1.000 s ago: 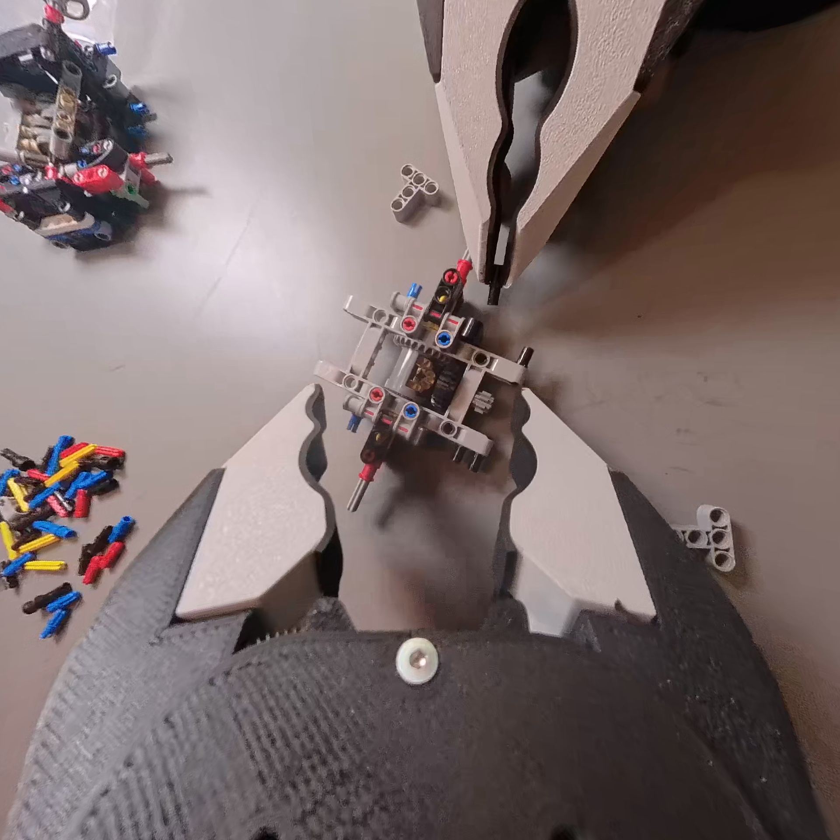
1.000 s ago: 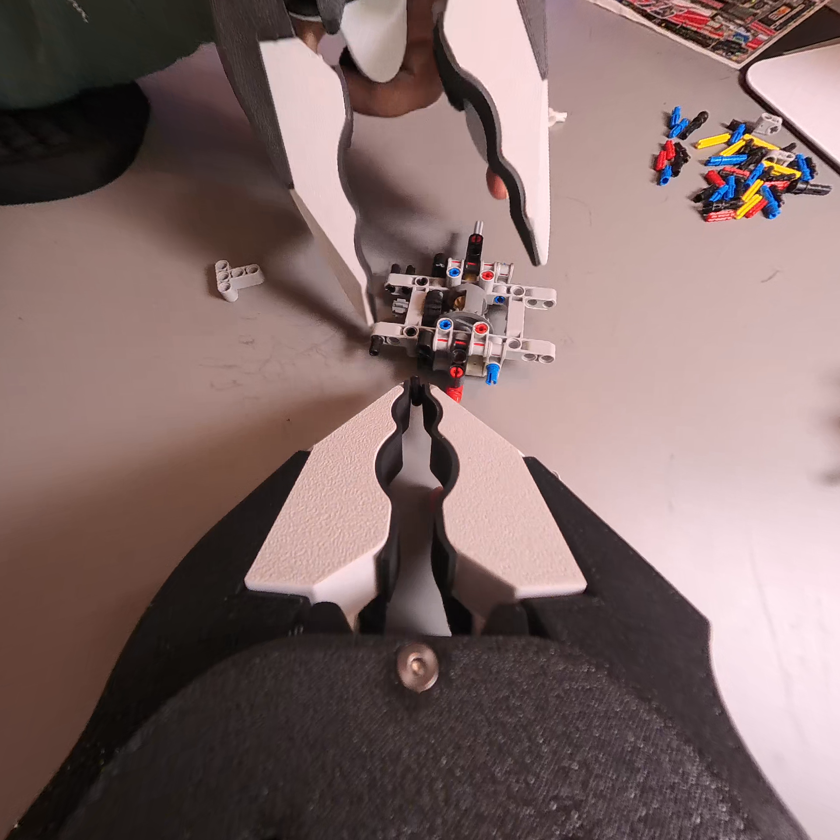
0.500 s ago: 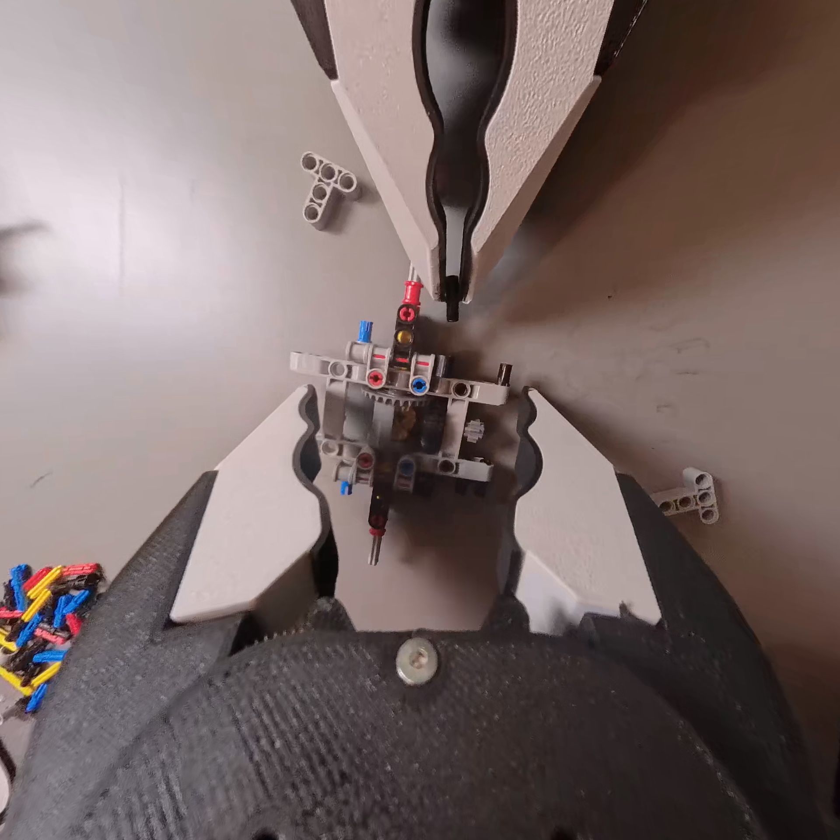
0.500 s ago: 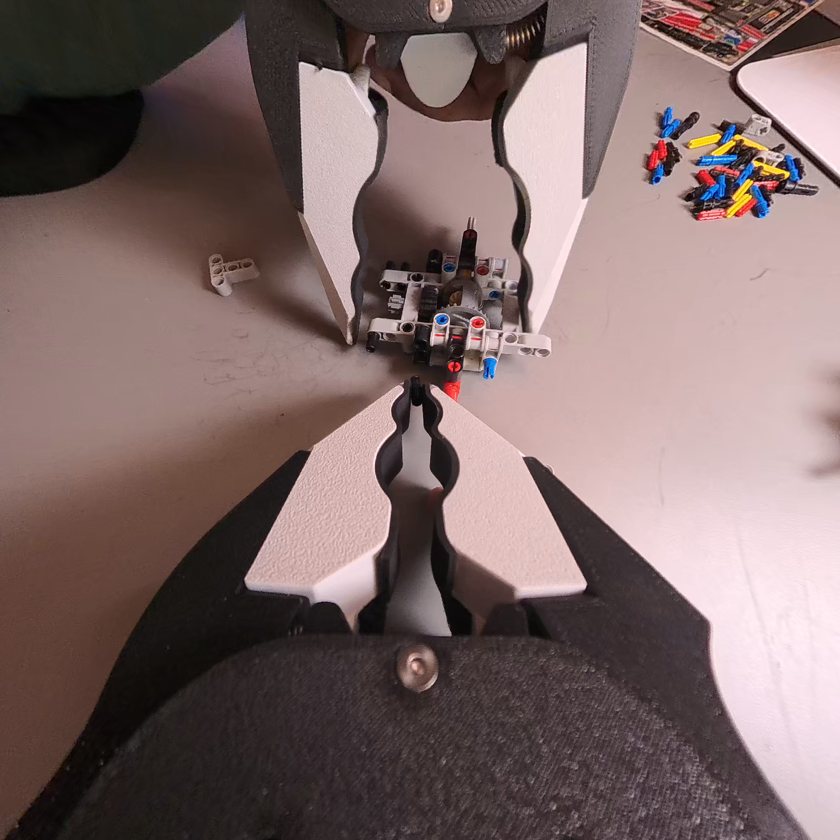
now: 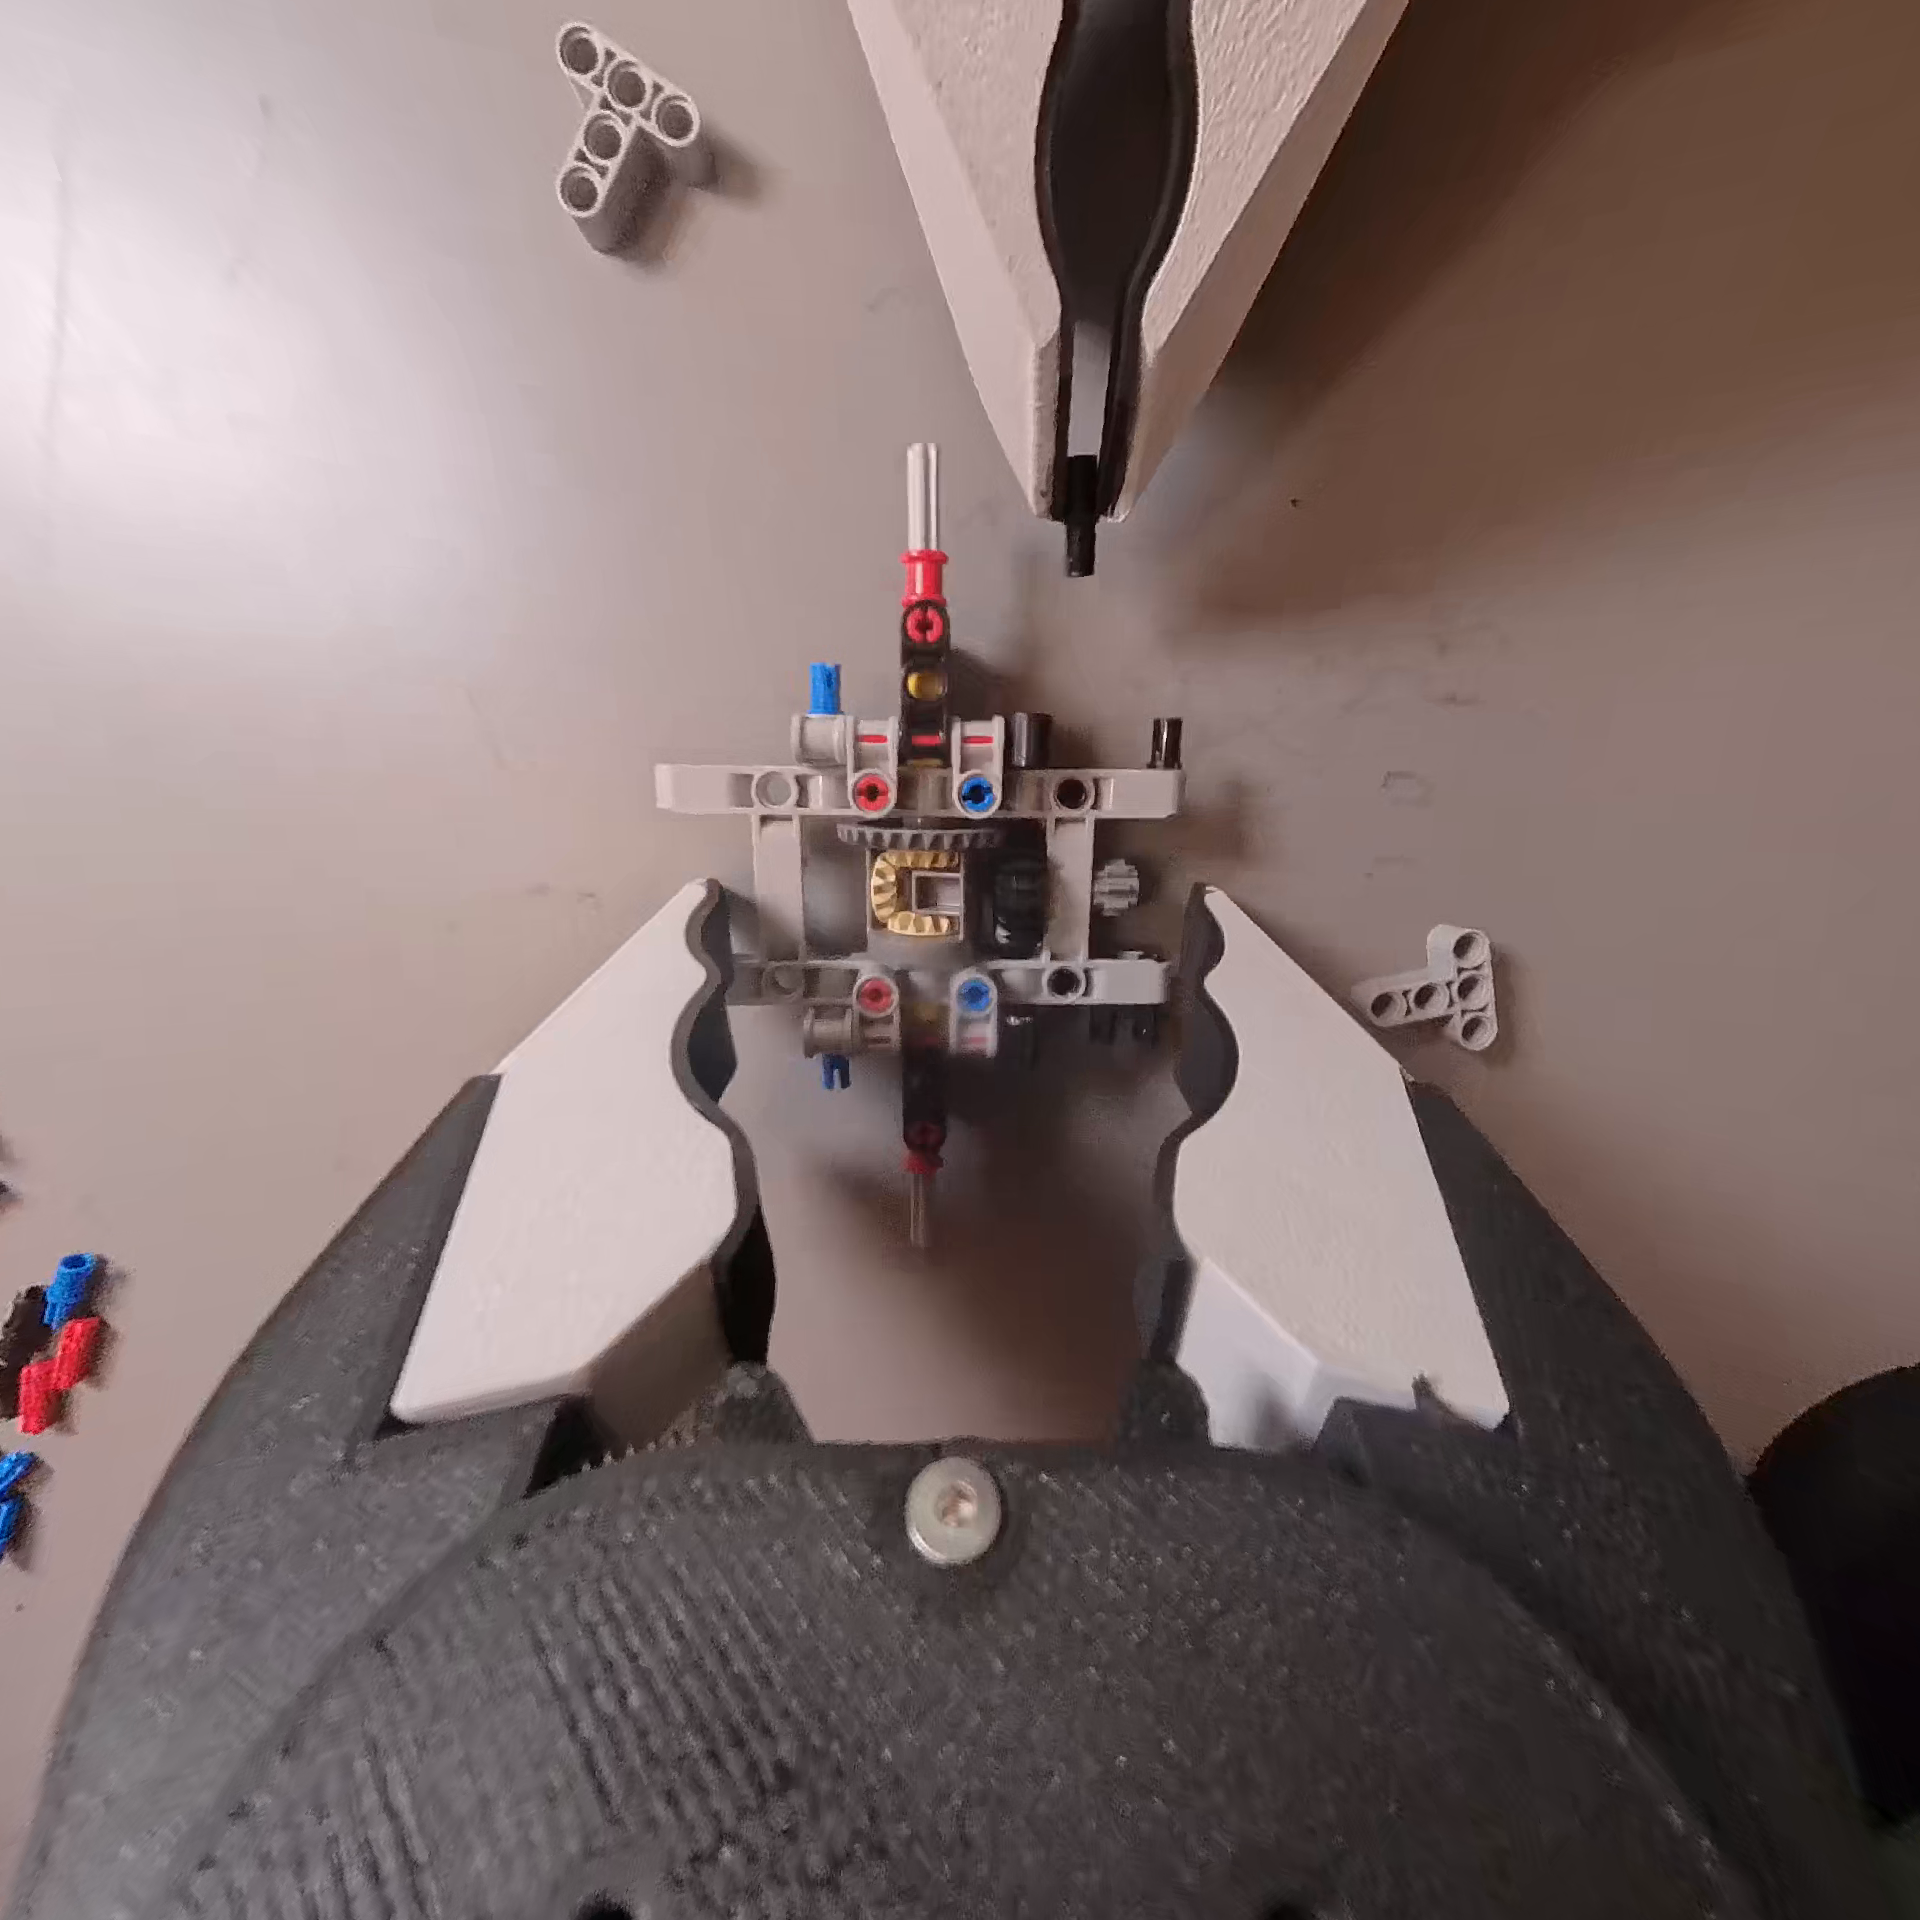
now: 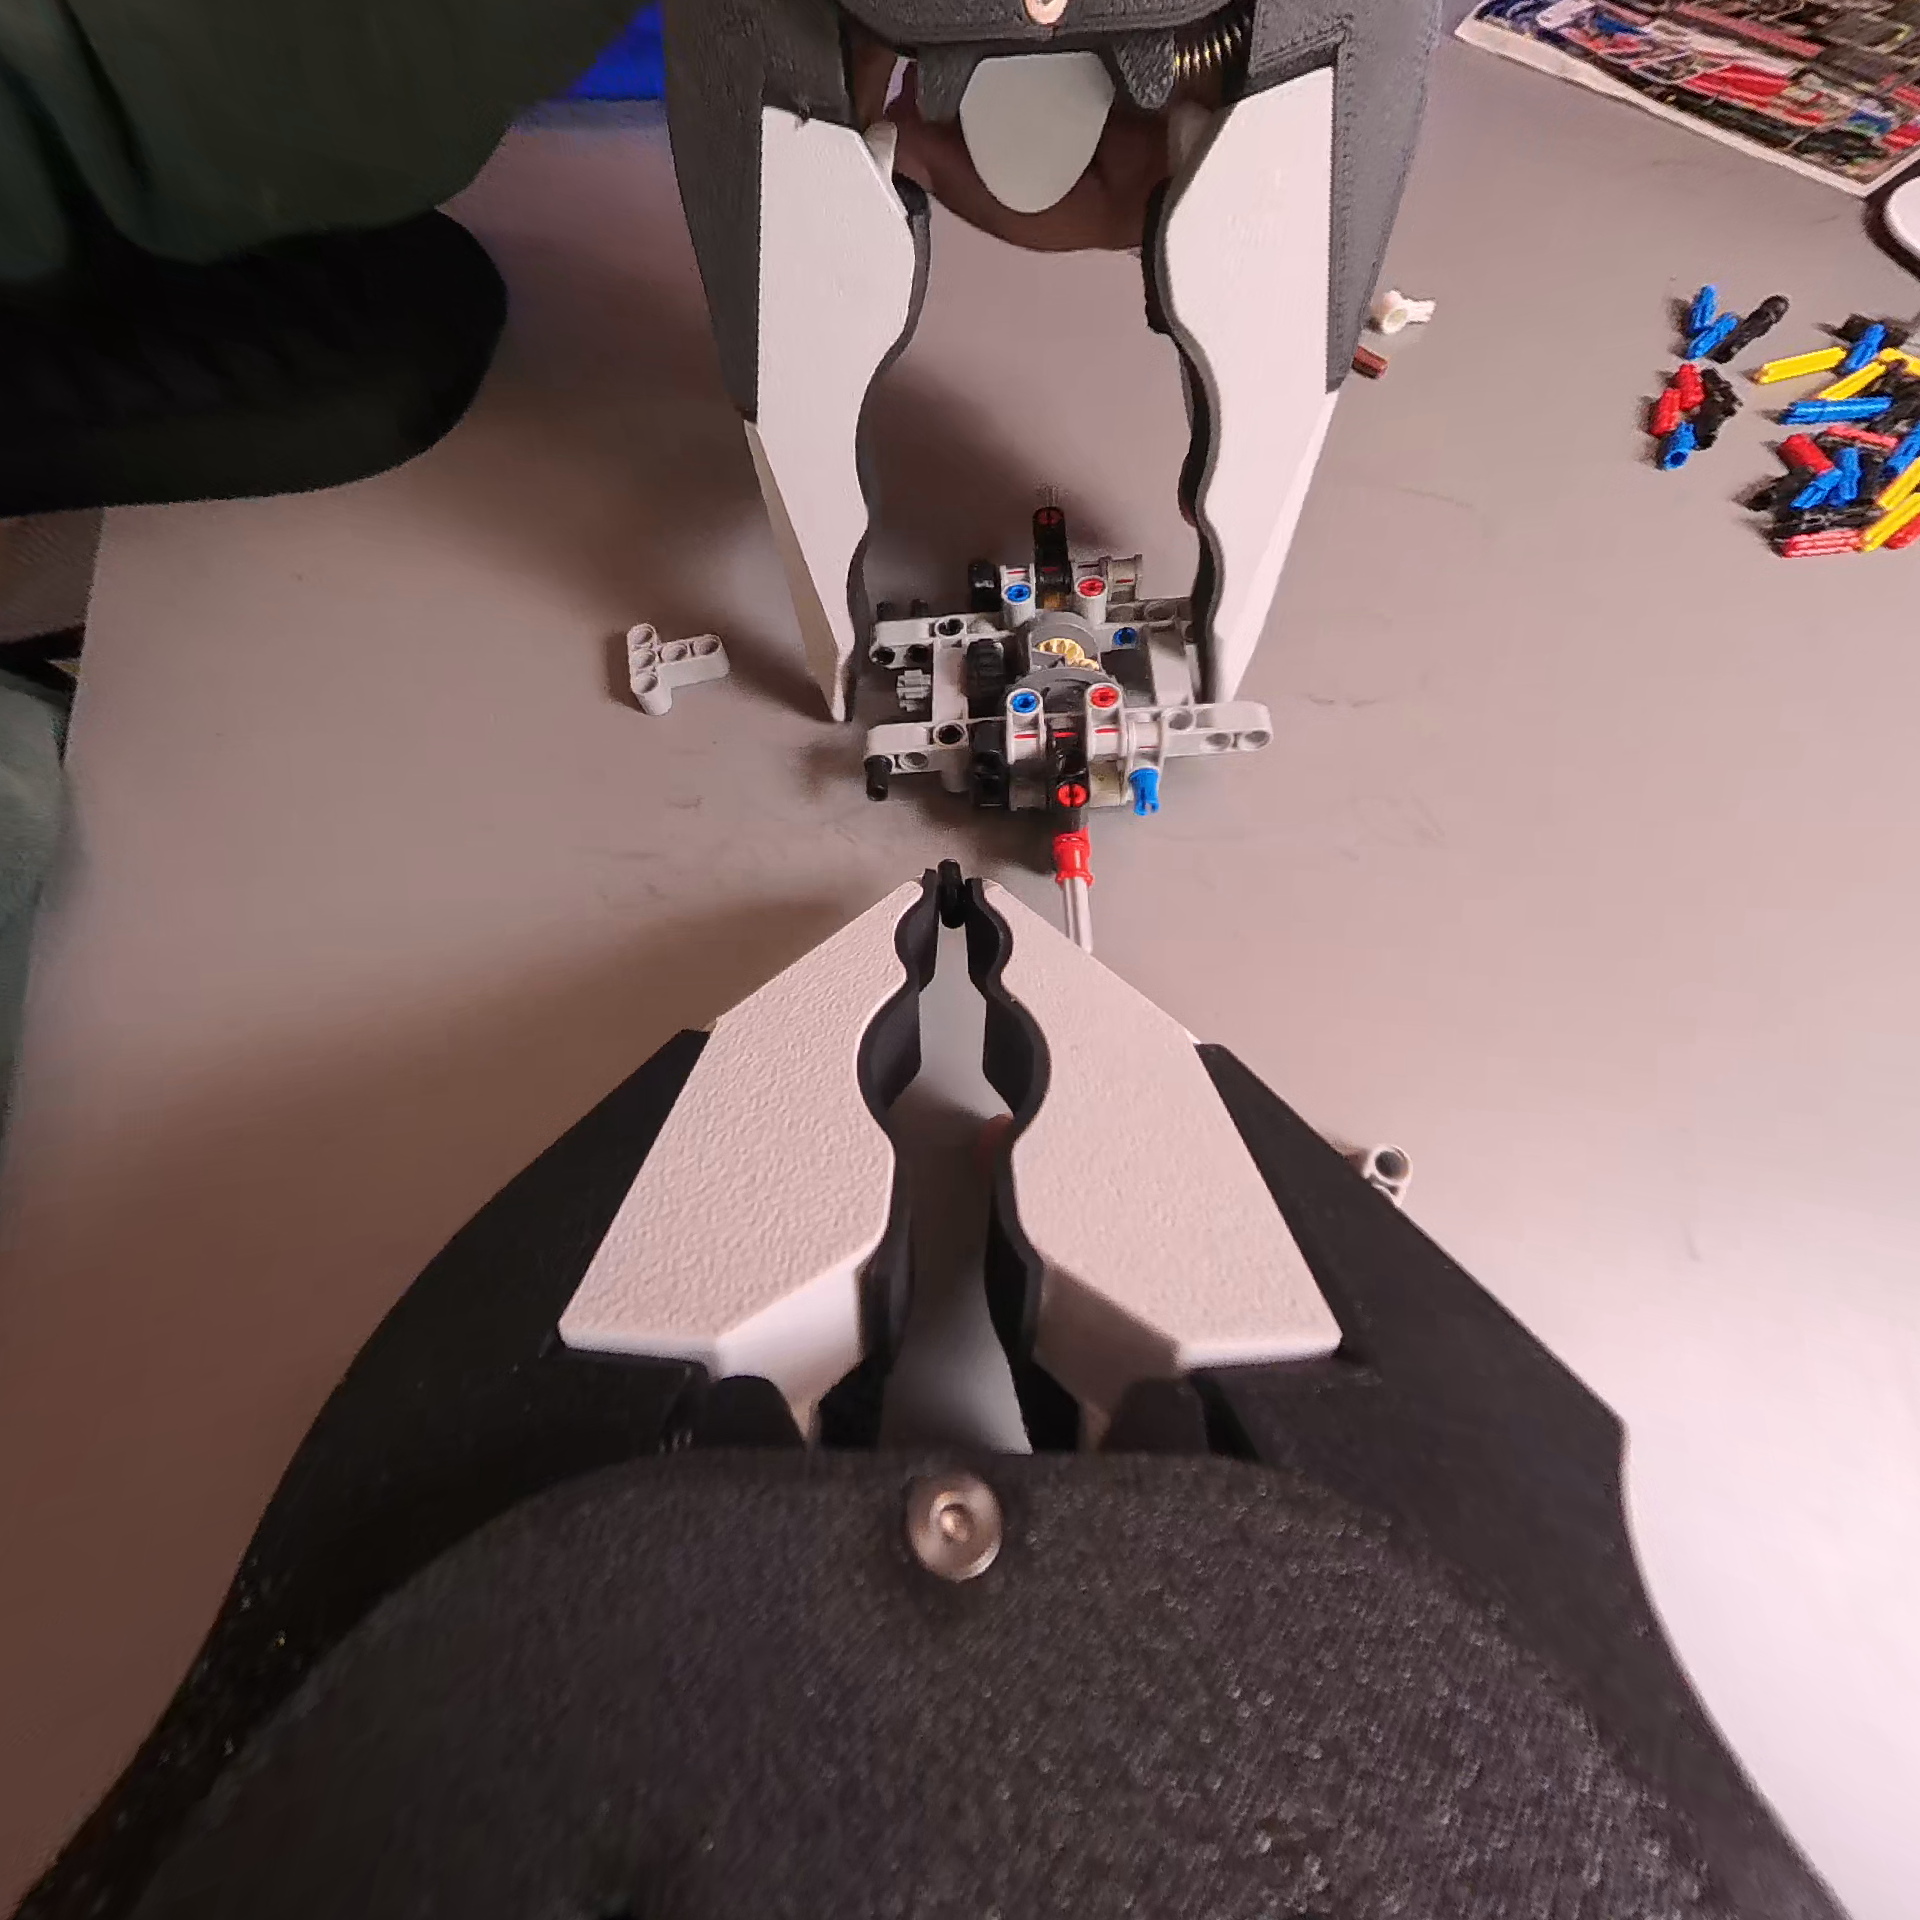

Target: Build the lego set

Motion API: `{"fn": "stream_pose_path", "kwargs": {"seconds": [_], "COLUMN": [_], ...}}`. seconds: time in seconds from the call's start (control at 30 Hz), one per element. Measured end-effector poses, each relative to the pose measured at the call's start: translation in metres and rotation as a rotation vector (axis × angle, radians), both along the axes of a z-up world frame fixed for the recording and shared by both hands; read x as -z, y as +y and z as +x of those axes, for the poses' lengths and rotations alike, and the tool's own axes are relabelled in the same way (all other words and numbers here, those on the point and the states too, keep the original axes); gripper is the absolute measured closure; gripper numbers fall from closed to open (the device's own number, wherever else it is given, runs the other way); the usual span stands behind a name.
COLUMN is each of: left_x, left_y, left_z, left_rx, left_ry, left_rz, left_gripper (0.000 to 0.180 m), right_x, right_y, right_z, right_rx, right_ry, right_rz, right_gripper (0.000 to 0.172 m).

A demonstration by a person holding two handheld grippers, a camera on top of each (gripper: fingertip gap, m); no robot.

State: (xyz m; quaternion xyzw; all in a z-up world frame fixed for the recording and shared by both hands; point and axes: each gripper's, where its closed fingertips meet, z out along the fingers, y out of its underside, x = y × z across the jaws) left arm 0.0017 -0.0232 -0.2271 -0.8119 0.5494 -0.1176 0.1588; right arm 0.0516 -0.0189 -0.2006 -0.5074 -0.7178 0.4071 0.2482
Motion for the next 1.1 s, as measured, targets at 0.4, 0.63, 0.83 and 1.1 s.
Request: {"fn": "stream_pose_path", "kwargs": {"seconds": [0.4, 0.63, 0.83, 1.1], "left_x": [-0.003, -0.020, -0.025, -0.019], "left_y": [0.005, 0.005, 0.002, 0.001], "left_z": [0.004, 0.020, 0.020, 0.022], "left_rx": [-0.061, -0.198, -0.286, -0.291], "left_ry": [-0.005, -0.310, -0.400, -0.347], "left_rz": [0.053, 0.269, 0.347, 0.345], "left_gripper": [0.111, 0.112, 0.112, 0.112], "right_x": [-0.005, -0.021, -0.023, -0.012], "right_y": [0.000, -0.008, -0.014, -0.016], "right_z": [-0.004, -0.004, -0.007, -0.003], "right_rx": [0.020, -0.003, -0.021, -0.022], "right_ry": [0.034, 0.102, 0.094, -0.029], "right_rz": [-0.006, -0.120, -0.190, -0.241], "right_gripper": [0.168, 0.168, 0.169, 0.169]}}
